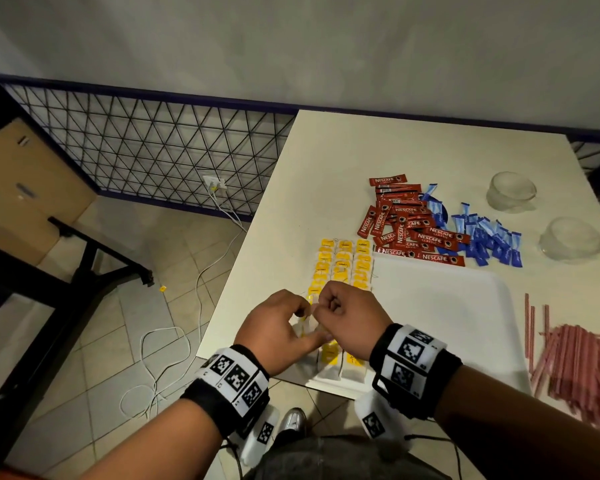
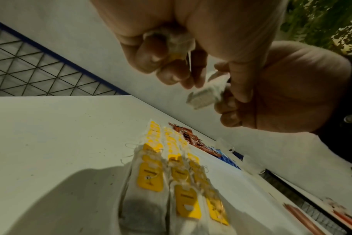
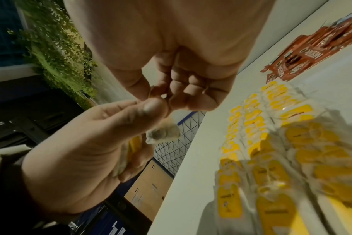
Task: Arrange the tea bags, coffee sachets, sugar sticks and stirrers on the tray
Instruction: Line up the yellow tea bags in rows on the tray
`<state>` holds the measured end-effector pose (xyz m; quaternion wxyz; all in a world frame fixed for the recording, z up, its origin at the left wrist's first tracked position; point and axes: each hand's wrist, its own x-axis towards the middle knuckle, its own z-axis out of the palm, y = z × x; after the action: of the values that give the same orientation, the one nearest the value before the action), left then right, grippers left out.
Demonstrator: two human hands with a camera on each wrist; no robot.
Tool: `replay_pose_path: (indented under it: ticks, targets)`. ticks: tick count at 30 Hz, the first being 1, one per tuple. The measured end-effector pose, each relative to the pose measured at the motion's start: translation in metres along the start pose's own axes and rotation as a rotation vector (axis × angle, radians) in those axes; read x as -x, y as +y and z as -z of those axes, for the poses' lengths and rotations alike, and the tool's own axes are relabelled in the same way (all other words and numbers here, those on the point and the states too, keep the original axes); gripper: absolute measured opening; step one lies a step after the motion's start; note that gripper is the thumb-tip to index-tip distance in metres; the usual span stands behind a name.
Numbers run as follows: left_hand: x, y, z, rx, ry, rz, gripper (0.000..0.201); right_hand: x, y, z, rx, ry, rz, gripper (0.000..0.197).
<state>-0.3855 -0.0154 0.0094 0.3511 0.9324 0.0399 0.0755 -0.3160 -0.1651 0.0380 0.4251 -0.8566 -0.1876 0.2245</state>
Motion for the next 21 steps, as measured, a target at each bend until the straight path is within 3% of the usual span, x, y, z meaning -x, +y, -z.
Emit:
replay_pose_path:
  ticks: [2, 4, 7, 9, 12, 17, 21]
  targets:
    - [-0.002, 0.0, 0.0, 0.022, 0.031, 0.007, 0.025, 0.002, -0.005, 0.001, -0.017, -0.023, 0.031, 0.02]
    - [-0.005, -0.001, 0.003, 0.148, -0.006, 0.119, 0.009, 0.003, -0.006, 0.004, -0.029, -0.023, 0.037, 0.02]
    - [-0.006, -0.013, 0.009, 0.312, -0.249, 0.365, 0.011, 0.002, 0.007, 0.01, 0.04, 0.015, 0.021, 0.026]
    - [-0.003, -0.021, 0.007, 0.27, -0.402, 0.428, 0.012, 0.004, 0.021, 0.011, 0.129, -0.02, -0.004, 0.026]
    - [0.003, -0.027, -0.005, 0.189, -0.516, 0.448, 0.009, 0.013, 0.046, 0.01, 0.24, -0.133, -0.083, 0.018]
    - [0.005, -0.03, -0.018, 0.053, -0.513, 0.406, 0.01, 0.026, 0.075, 0.009, 0.459, -0.269, -0.064, 0.006]
    - [0.006, -0.03, -0.023, 0.0, -0.543, 0.363, 0.016, 0.031, 0.085, 0.005, 0.527, -0.309, -0.043, 0.013]
